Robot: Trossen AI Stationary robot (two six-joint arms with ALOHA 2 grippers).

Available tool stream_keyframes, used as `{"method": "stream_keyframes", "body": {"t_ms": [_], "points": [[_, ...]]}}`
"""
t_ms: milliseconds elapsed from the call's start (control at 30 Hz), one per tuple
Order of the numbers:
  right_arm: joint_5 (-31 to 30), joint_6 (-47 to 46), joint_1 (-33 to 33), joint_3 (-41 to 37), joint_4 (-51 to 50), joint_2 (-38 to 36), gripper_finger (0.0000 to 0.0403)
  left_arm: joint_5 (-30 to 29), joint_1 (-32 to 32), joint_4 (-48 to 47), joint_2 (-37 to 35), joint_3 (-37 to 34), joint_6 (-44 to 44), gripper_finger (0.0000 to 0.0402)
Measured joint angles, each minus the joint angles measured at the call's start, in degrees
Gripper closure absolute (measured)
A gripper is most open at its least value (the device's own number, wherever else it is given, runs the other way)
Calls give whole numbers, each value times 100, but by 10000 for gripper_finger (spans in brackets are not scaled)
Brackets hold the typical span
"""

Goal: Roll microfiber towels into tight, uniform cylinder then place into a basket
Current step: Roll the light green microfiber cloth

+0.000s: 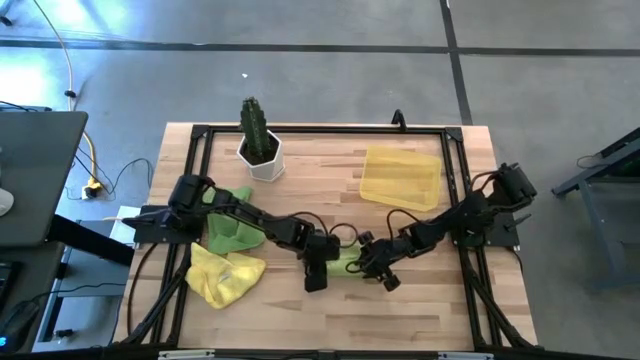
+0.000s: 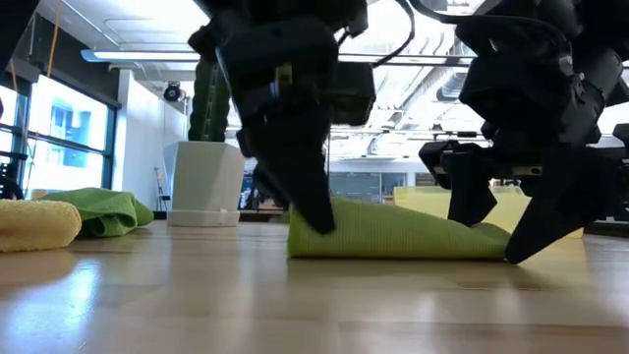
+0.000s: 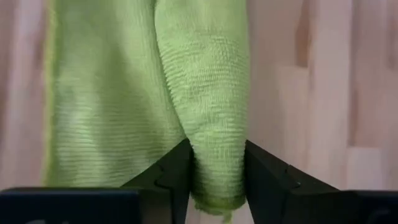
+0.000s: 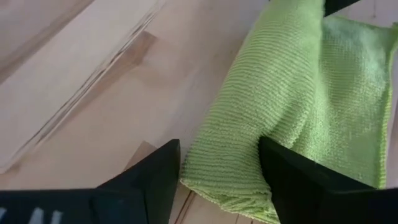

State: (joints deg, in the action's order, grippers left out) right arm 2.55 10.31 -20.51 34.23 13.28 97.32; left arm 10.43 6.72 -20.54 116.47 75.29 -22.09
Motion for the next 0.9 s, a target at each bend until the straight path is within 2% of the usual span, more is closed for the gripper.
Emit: {"method": "stream_keyframes", "body": {"t_ms": [100,200,367,433,500,567,733,900], "points": [[-19,-288,2,1,12,63,202,-165,30,-195,-245,17,-12,282],[-113,-583,14,3,24,103,228,-294,161,-418,-325,15,-21,282],[-194,-1090,68,3,30,111,304,-336,467,-386,-369,15,-22,282],[-197,-1260,104,1,33,111,339,-519,627,-392,-369,15,23,282],[-171,-1406,141,-2,37,111,374,-930,785,-385,-369,15,118,282],[-31,-1530,201,-4,47,109,392,-1441,948,-376,-369,15,262,282],[759,-2173,494,-19,172,128,390,-2767,1346,-212,-372,17,956,282],[1496,-2759,849,-19,232,140,398,-3583,1644,115,-376,22,1651,282]]}}
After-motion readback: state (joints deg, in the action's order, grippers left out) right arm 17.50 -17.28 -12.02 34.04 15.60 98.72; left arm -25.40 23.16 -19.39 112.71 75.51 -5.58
